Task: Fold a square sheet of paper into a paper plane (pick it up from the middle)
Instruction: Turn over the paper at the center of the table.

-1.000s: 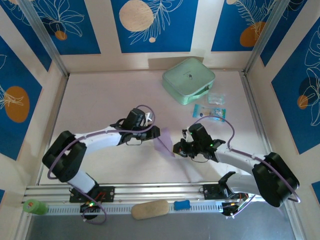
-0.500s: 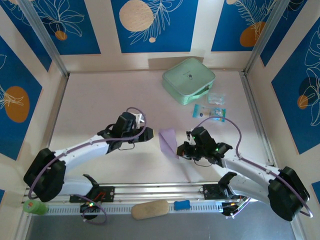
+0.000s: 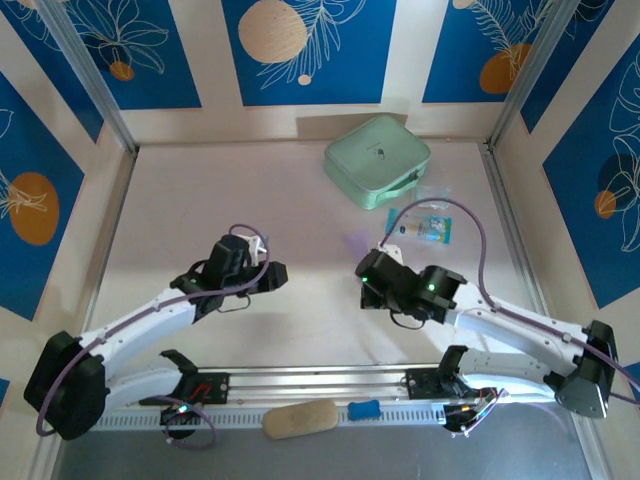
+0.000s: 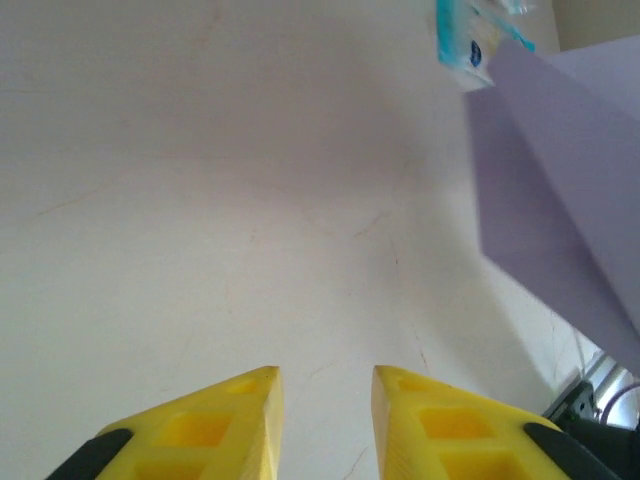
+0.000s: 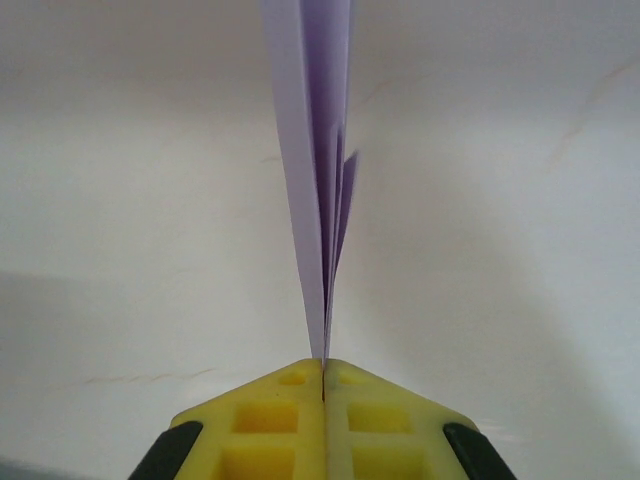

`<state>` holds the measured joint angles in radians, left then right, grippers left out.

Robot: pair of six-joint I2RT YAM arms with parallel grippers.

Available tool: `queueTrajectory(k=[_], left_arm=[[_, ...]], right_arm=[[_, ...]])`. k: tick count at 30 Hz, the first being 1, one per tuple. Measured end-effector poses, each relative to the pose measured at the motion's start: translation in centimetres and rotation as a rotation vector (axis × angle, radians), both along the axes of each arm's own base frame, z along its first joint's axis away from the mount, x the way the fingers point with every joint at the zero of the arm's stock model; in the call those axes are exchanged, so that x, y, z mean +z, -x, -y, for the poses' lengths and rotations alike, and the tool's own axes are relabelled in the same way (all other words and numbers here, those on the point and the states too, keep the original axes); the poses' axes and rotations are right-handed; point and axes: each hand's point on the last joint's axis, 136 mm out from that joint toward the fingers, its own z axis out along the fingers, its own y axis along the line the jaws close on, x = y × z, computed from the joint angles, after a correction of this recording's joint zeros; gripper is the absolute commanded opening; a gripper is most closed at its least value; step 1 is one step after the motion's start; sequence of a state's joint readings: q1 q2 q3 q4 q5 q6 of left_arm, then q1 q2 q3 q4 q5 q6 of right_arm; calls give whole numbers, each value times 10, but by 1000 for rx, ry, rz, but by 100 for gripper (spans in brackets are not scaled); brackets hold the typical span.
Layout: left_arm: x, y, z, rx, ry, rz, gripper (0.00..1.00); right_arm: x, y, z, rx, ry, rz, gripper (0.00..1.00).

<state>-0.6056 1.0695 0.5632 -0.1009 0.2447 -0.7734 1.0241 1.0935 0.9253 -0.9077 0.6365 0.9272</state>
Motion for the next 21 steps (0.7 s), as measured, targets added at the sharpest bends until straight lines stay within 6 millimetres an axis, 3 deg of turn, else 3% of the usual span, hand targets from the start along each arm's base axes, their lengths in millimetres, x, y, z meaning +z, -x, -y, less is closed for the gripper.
queueTrajectory(k=[4,10,17,21], left_arm=[[1,-2,-19,79,-19,2,32],[2,-7,-57,236,-60,-16,32],[0,-2,-85,325,-116,-29,36],[-3,-2,-85,309,-126,-34,36]], right_arm=[[-7,-11,7,17,291,28,0],[-51,-10,-11,171,589,-28,1],[-88,11,-74,369,553,-69,12],[-102,18,-102,424,427,-127,32]])
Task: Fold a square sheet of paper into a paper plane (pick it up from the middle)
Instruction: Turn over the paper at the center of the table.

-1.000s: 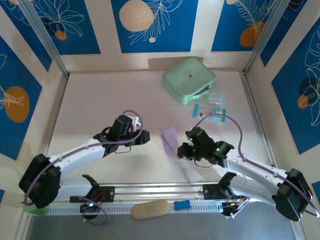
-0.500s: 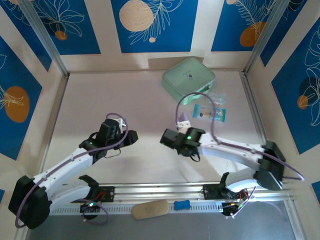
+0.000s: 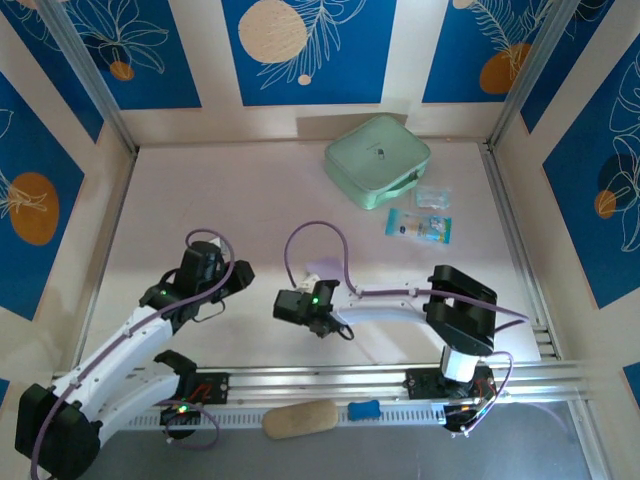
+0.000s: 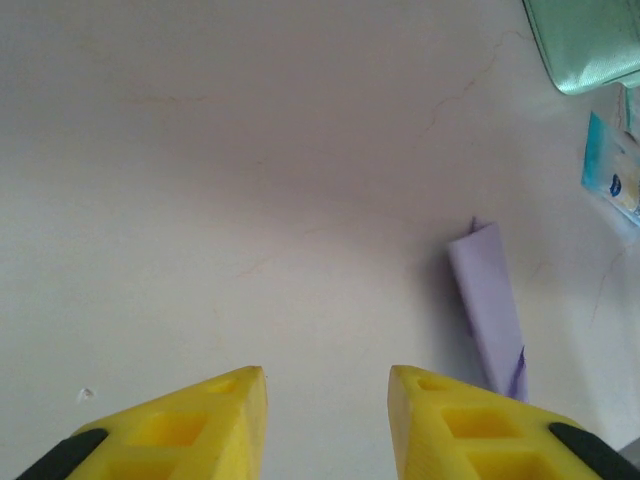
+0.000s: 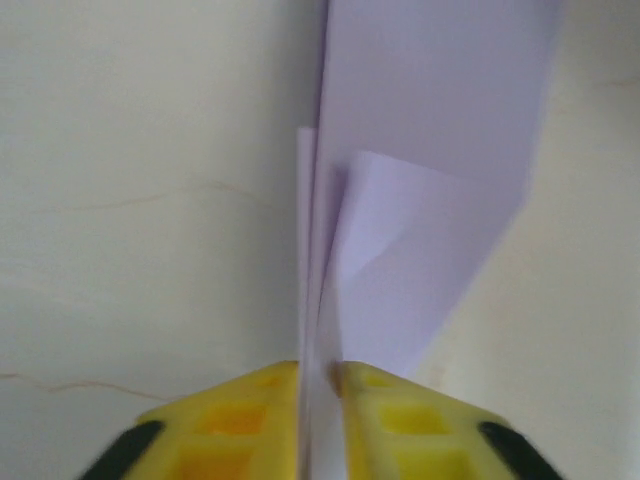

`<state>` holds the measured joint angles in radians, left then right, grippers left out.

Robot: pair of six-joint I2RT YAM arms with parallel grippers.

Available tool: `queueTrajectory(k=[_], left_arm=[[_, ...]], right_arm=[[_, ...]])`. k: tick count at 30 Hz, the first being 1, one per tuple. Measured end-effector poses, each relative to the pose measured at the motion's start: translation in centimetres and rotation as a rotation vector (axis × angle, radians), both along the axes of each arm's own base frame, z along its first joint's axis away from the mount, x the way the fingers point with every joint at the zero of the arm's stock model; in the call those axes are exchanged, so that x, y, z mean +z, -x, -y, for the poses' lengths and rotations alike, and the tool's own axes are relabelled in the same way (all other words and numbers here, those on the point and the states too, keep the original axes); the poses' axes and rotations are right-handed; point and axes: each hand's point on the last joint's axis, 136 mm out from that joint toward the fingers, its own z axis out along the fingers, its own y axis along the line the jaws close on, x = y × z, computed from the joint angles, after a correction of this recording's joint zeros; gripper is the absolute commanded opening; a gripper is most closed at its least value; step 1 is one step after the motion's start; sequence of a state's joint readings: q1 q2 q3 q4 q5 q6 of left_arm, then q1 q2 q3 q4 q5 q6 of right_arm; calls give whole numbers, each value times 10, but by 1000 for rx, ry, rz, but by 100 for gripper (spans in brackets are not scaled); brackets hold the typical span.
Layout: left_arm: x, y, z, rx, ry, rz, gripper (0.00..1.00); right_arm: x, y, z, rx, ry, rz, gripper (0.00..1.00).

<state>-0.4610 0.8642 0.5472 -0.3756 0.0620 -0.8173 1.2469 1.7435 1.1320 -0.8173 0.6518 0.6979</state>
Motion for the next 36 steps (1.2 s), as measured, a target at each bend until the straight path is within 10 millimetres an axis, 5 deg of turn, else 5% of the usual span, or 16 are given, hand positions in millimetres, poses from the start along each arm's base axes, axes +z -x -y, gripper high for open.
queueTrajectory(k=[2,6,14,24,36], left_arm=[[-4,2,4,-23,9,-19,36],[-11,2,18,-65,66,-44,34],[-35,7,47,-132,165,-136,17],[-39,6,72,-186,212,-146,15],[-45,-3,97,-228,271,-174,13]], right_arm=[[-1,-2,-11,-11,-97,-40,45],[5,-6,-2,-74,-327,-131,44],[8,-36,25,-287,-778,-294,7],[-18,-34,-1,-307,-859,-494,5],[-37,-35,-5,-748,-958,-521,5]])
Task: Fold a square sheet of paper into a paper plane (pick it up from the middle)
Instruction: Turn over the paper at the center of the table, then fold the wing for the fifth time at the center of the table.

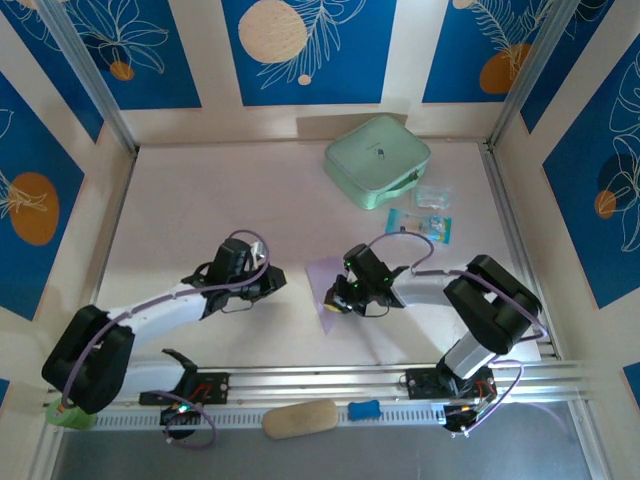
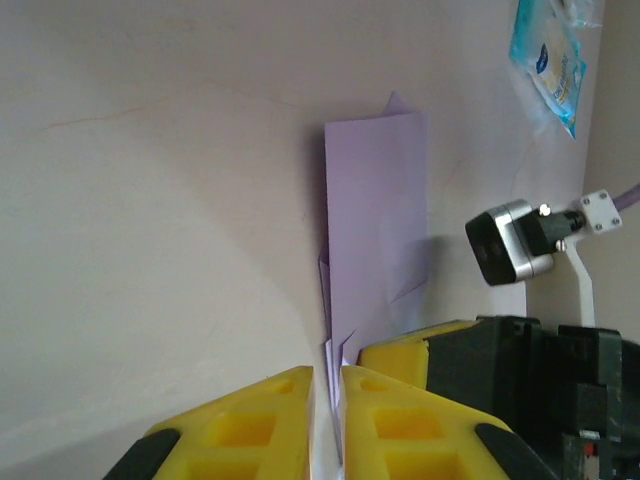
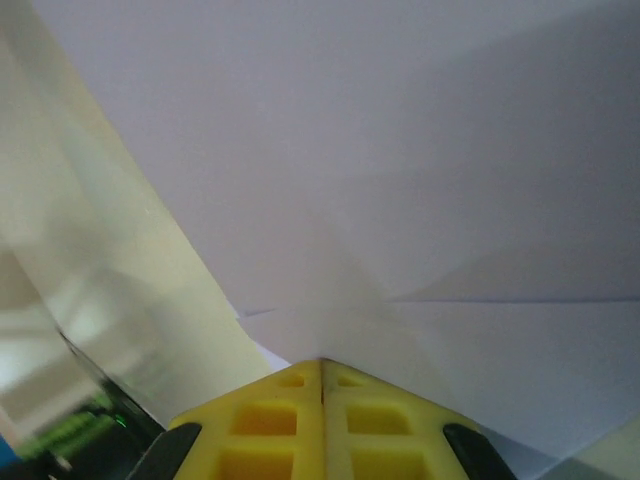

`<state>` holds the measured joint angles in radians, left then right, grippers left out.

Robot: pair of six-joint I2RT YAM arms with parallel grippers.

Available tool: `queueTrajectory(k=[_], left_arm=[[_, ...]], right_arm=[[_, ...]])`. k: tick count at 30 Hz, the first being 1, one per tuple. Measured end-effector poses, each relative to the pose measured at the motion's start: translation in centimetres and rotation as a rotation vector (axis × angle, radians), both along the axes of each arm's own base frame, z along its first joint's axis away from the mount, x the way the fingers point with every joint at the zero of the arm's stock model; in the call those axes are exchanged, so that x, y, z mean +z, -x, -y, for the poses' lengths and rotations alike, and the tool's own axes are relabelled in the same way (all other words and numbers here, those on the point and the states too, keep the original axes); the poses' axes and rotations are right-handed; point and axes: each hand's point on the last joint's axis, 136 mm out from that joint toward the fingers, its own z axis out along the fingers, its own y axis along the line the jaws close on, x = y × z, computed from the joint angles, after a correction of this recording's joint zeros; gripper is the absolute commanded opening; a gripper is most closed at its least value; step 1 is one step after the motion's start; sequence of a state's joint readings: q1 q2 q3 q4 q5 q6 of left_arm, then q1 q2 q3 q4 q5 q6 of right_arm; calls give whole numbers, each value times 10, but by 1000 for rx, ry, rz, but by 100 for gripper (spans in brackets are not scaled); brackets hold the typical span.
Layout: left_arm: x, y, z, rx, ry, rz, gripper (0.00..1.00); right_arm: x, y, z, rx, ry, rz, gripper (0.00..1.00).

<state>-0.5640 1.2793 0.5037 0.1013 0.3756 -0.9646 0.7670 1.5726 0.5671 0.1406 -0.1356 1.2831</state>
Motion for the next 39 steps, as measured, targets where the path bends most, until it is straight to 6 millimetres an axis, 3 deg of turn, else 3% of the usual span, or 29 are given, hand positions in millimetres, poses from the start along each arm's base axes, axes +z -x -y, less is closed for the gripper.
queueTrajectory(k=[4,7,9,12,20,27,39], left_arm=[[2,-7,16,-34,19,0,10],[3,-12,29,-64,34,-3,10],[4,-13,37,-83,43,-1,10],[2,-13,47,-111,52,-9,10],[-5,-18,79,-183,75,-35,8],[-16,-27,95,-204,76,-55,7],[-56,-31,96,-199,24,-125,5]], right_arm=[[1,6,-6,-158,-28,-26,7],[2,5,-7,-185,-63,-47,8],[3,1,-2,-193,-64,-48,9],[9,-4,7,-180,-54,-20,21],[49,-19,39,-160,-62,132,31],[37,-19,74,-162,-7,113,31],[21,-4,76,-56,3,41,36]])
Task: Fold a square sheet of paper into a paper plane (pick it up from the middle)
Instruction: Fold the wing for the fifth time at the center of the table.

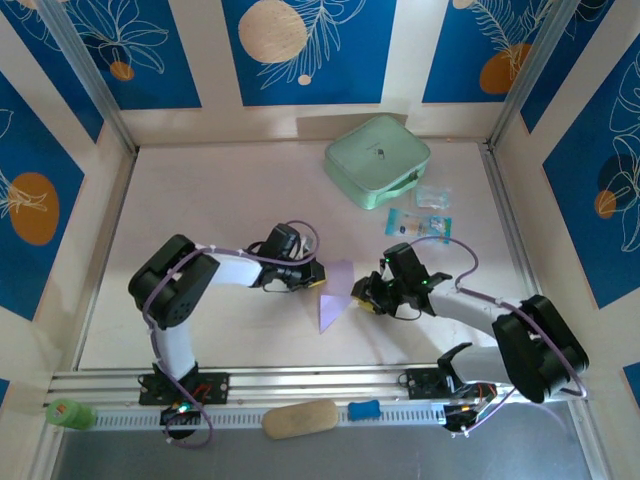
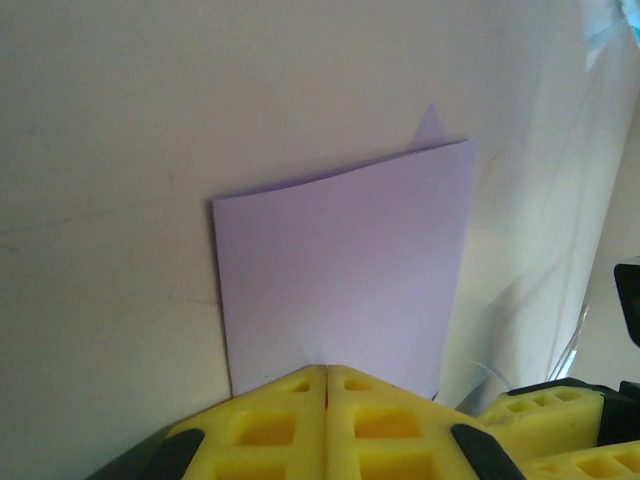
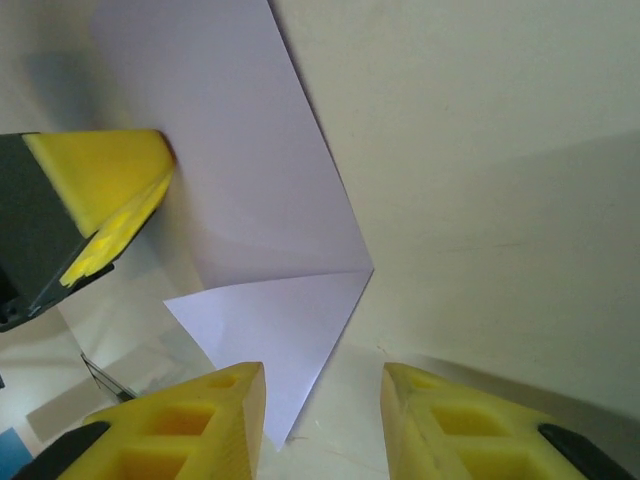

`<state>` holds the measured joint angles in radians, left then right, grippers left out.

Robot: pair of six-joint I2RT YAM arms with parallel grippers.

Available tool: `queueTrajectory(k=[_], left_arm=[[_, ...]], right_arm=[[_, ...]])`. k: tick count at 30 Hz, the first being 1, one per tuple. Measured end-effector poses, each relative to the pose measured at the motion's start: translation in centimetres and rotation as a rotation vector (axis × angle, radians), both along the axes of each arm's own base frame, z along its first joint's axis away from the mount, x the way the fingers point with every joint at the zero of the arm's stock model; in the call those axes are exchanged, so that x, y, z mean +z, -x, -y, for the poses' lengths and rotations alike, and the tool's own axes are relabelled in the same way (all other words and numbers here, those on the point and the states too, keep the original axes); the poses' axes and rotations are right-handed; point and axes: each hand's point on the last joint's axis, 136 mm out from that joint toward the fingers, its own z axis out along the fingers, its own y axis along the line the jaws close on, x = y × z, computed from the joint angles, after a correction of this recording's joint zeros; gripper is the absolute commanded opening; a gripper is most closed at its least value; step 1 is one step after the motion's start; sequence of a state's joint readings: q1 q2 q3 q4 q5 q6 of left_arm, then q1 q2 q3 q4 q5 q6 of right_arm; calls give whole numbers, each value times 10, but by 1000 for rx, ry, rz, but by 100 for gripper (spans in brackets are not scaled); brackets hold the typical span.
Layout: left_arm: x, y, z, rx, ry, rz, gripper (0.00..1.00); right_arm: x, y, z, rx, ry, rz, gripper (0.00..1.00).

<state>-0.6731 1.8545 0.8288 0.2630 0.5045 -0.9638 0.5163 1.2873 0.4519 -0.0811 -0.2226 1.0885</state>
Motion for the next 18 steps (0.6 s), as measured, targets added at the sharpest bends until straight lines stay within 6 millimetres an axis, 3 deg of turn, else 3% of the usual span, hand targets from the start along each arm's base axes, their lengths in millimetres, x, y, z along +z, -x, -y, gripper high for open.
queueTrajectory(k=[18], left_arm=[[0,1,-1,0,56,45,3]], right_arm=[[-8,-9,-10,42,14,-44,39]])
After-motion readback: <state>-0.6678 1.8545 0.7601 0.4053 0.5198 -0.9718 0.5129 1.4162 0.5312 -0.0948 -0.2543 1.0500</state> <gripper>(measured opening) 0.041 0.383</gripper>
